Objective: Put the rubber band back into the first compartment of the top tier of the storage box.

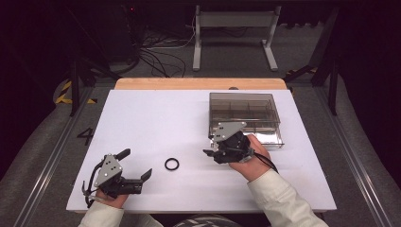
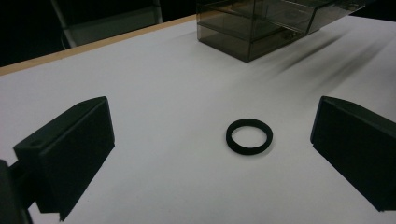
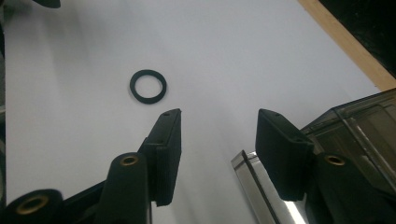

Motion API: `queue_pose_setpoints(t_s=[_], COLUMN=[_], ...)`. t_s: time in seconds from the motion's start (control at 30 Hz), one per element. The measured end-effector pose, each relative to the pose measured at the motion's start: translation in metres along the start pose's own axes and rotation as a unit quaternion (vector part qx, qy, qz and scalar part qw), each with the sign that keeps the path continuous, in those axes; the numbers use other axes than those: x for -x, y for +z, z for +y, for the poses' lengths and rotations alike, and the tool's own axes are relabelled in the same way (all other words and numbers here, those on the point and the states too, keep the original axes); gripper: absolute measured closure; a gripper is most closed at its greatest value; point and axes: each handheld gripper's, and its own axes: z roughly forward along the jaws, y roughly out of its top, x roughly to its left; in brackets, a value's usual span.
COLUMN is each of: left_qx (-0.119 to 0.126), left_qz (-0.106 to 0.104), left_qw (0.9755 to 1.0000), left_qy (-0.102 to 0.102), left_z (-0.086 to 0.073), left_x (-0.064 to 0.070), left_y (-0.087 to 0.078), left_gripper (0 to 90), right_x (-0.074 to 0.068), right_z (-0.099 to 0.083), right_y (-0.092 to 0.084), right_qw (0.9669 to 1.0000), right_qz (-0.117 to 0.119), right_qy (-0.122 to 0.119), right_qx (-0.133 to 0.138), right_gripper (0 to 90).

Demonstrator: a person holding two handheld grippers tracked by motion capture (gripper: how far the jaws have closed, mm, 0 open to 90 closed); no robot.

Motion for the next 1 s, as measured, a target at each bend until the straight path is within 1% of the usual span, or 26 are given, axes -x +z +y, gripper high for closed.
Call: queue_pose_setpoints(t_s=[0.1,0.17,0.2,0.27,0.43,0.47,0.63,0.9,1.0], left_qx=[0.001,-0.001,0.000,0.000,0.000,0.000,0.001,0.001,0.001], left_qz=[0.001,0.000,0.001,0.001,0.000,0.000,0.000,0.001,0.001], left_qw=[1.0000,1.0000,1.0000,1.0000,1.0000,1.0000,1.0000,1.0000,1.0000], left_qy=[0.003,-0.001,0.003,0.003,0.006,0.003,0.002,0.002,0.004], left_z=[0.000,0.000,0.000,0.000,0.001,0.000,0.000,0.000,0.000], left_x=[-0.001,0.000,-0.001,0.000,-0.001,0.000,-0.001,-0.001,-0.001], left_y=[-0.001,0.000,0.000,0.000,0.000,0.000,0.000,0.000,0.000], left_gripper=[0.4,0.4,0.4,0.4,0.4,0.4,0.4,0.4,0.4], right_x=[-0.001,-0.004,-0.004,-0.005,-0.007,-0.007,-0.009,-0.016,-0.018], right_z=[0.001,0.003,0.003,0.004,0.006,0.006,0.009,0.015,0.016], right_y=[0.002,0.006,0.006,0.008,0.014,0.015,0.019,0.033,0.039], right_qw=[1.0000,1.0000,0.9999,0.9999,0.9998,0.9998,0.9998,0.9997,0.9995], right_qz=[0.003,0.007,0.008,0.008,0.012,0.012,0.014,0.020,0.027], right_qy=[-0.001,-0.005,-0.006,-0.008,-0.007,-0.006,-0.003,-0.004,-0.007], right_qx=[-0.003,-0.003,-0.004,-0.005,-0.011,-0.012,-0.010,-0.013,-0.015], right_gripper=[51.4,51.4,51.4,51.4,51.4,51.4,51.5,52.1,52.2])
